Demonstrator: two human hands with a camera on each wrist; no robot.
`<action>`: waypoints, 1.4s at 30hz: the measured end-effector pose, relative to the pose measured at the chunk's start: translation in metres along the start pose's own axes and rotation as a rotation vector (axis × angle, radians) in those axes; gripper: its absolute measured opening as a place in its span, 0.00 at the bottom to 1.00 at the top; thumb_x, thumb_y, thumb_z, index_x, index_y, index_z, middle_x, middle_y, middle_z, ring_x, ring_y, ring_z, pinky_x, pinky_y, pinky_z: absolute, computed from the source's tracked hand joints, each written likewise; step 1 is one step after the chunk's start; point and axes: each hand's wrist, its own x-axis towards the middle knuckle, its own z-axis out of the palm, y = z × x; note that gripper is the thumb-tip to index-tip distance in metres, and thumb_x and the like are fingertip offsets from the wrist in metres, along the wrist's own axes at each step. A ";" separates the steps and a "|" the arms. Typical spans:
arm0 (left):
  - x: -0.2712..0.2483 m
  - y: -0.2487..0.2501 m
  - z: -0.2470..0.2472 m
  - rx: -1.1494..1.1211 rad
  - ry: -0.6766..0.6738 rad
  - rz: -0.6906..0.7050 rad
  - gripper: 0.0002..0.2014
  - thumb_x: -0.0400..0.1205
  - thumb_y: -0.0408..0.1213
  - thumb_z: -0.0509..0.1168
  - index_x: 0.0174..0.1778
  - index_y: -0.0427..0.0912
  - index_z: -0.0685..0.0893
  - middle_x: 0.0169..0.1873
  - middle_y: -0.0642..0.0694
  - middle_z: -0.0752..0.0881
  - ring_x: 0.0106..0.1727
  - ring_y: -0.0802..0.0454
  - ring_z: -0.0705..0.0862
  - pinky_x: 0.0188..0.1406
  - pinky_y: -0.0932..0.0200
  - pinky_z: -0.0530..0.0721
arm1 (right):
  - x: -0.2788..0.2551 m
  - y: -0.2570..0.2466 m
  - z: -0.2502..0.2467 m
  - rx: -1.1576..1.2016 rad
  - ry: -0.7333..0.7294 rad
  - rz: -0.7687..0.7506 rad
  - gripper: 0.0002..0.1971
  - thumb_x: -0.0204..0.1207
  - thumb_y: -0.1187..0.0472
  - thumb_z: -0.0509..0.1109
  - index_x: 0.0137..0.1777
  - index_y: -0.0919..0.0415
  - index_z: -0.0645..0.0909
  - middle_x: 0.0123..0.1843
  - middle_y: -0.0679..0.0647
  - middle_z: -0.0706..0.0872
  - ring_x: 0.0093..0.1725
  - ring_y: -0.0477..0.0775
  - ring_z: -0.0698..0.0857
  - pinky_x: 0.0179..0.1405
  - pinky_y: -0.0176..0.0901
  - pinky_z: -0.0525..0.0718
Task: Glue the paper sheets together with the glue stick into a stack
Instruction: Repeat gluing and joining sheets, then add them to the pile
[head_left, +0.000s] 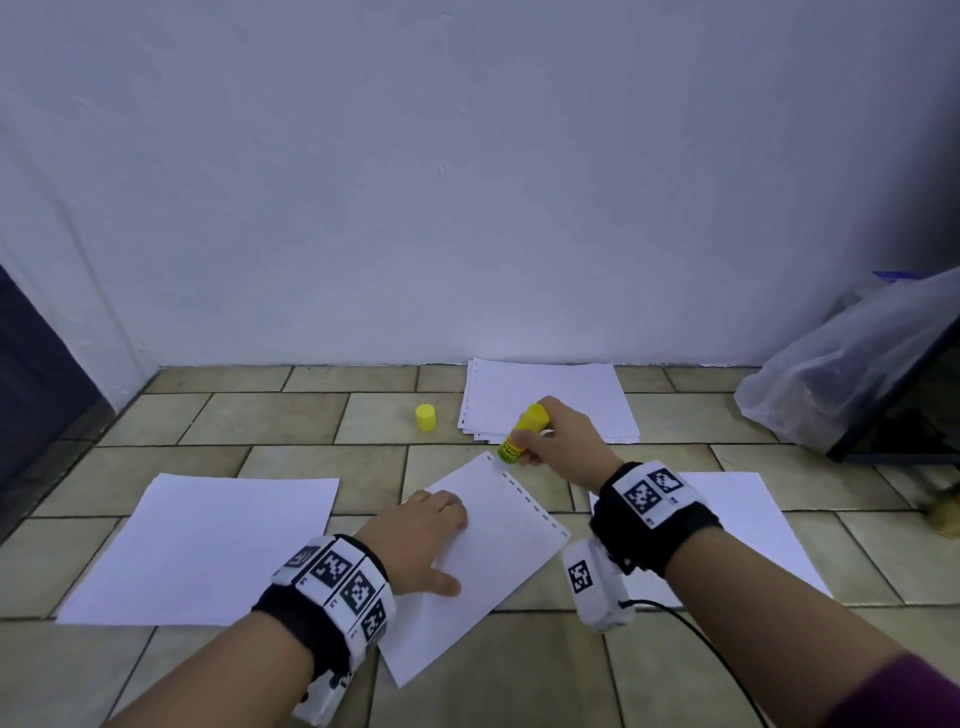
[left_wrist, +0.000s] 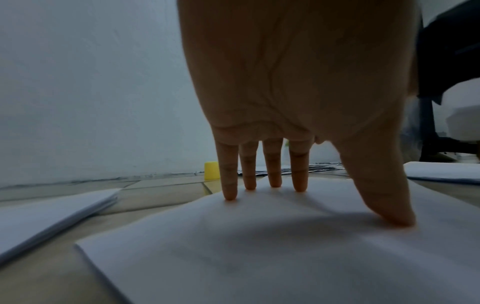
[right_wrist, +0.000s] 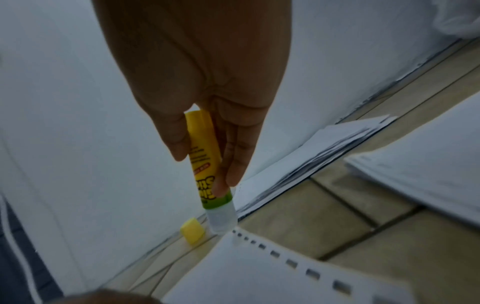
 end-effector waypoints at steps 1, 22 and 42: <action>0.000 0.001 -0.001 -0.012 0.004 -0.005 0.34 0.77 0.55 0.70 0.75 0.46 0.66 0.76 0.50 0.64 0.73 0.50 0.65 0.69 0.53 0.72 | 0.003 -0.001 0.007 -0.040 -0.013 -0.022 0.09 0.77 0.63 0.70 0.52 0.65 0.75 0.43 0.59 0.87 0.36 0.54 0.86 0.50 0.54 0.87; 0.002 0.000 -0.001 0.075 -0.064 0.009 0.36 0.80 0.55 0.65 0.82 0.62 0.55 0.81 0.48 0.54 0.81 0.47 0.56 0.73 0.50 0.70 | -0.035 0.002 -0.028 -0.682 -0.438 -0.128 0.13 0.80 0.53 0.67 0.55 0.60 0.71 0.47 0.59 0.84 0.47 0.59 0.83 0.48 0.51 0.82; -0.002 -0.006 0.005 0.026 0.017 -0.111 0.41 0.76 0.63 0.66 0.79 0.47 0.60 0.78 0.49 0.60 0.77 0.48 0.62 0.71 0.48 0.72 | -0.009 0.002 -0.006 0.123 0.106 0.034 0.09 0.77 0.61 0.71 0.43 0.64 0.75 0.33 0.57 0.84 0.27 0.53 0.83 0.33 0.43 0.83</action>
